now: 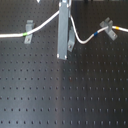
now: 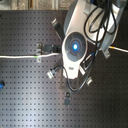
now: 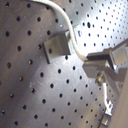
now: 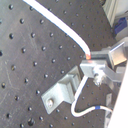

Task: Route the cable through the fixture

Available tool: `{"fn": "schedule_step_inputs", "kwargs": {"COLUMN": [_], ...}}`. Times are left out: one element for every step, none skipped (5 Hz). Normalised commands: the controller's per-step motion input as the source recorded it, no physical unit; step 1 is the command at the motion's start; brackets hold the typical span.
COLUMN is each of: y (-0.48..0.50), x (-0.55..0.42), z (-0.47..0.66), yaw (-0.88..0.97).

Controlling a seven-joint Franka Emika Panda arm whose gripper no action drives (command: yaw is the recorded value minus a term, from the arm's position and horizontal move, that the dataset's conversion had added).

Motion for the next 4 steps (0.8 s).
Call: {"fn": "schedule_step_inputs", "kwargs": {"y": [0.041, 0.127, 0.371, 0.458], "x": [-0.312, -0.301, -0.084, 0.125], "z": [0.31, 0.21, 0.35, 0.43], "yaw": [0.25, 0.31, 0.17, 0.05]}}
